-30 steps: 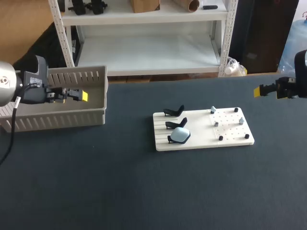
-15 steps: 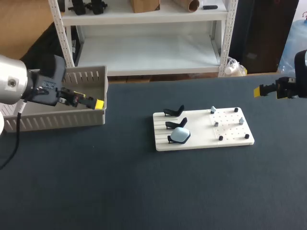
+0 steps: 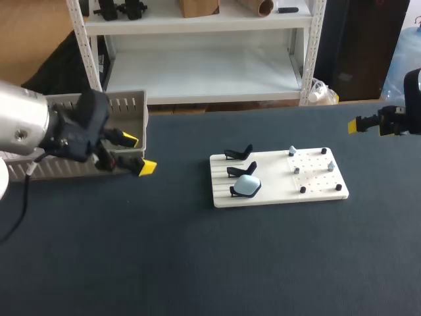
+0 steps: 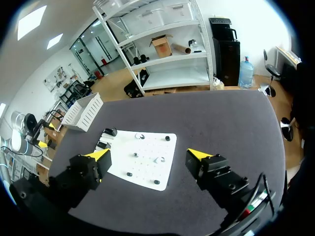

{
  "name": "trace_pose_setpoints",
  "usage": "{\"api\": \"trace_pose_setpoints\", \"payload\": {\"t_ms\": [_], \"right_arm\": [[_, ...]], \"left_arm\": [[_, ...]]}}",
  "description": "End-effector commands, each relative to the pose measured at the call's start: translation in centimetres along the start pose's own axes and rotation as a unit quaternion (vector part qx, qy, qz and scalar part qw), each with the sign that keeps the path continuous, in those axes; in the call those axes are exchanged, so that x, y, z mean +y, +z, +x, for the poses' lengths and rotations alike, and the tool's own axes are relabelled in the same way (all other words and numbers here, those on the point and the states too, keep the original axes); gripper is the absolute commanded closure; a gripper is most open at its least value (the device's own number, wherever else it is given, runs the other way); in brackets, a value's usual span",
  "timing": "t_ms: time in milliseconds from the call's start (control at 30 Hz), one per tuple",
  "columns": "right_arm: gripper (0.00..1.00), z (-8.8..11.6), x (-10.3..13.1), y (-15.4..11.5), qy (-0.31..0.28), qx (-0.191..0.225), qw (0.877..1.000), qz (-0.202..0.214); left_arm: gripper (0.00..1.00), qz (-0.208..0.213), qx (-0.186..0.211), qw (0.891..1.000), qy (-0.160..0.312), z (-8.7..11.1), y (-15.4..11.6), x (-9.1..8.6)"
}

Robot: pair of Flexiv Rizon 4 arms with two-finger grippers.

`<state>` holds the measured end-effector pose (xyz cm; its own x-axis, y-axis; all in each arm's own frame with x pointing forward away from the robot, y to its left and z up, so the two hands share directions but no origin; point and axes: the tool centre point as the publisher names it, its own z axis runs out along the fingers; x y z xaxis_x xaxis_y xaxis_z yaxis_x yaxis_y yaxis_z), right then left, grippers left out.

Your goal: Pick up each earbud case from the left stands, insert the matching earbuds, close the lid, and place the case in the box.

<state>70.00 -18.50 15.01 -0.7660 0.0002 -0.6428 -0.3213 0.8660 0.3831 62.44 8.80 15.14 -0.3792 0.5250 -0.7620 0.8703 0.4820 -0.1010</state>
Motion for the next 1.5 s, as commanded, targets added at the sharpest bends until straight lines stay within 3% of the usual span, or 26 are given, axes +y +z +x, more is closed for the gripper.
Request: {"api": "trace_pose_setpoints", "payload": {"t_ms": [33, 200, 467, 633, 967, 1200, 1500], "right_arm": [[0.0, 0.0, 0.0, 0.0, 0.0, 0.0, 1.0, 0.0], [0.0, 0.0, 0.0, 0.0, 0.0, 0.0, 1.0, 0.0], [0.0, 0.0, 0.0, 0.0, 0.0, 0.0, 1.0, 0.0], [0.0, 0.0, 0.0, 0.0, 0.0, 0.0, 1.0, 0.0], [0.0, 0.0, 0.0, 0.0, 0.0, 0.0, 1.0, 0.0], [0.0, 0.0, 0.0, 0.0, 0.0, 0.0, 1.0, 0.0], [0.0, 0.0, 0.0, 0.0, 0.0, 0.0, 1.0, 0.0]], "left_arm": [[0.0, 0.012, -0.002, 1.0, 0.015, 0.6, 1.3, -0.3], [0.0, 0.036, 0.005, 0.999, 0.035, 0.9, 3.0, -0.2], [0.0, 0.015, 0.008, 0.997, 0.072, -0.1, 5.2, 1.8], [0.0, 0.025, 0.007, 0.995, 0.095, -0.9, 6.1, 2.1], [0.0, 0.063, -0.015, 0.989, 0.134, -1.4, 8.5, 1.1], [0.0, 0.066, -0.053, 0.984, 0.157, -1.5, 10.2, -0.4], [0.0, 0.077, -0.074, 0.978, 0.179, -1.8, 12.1, -2.3]]}}
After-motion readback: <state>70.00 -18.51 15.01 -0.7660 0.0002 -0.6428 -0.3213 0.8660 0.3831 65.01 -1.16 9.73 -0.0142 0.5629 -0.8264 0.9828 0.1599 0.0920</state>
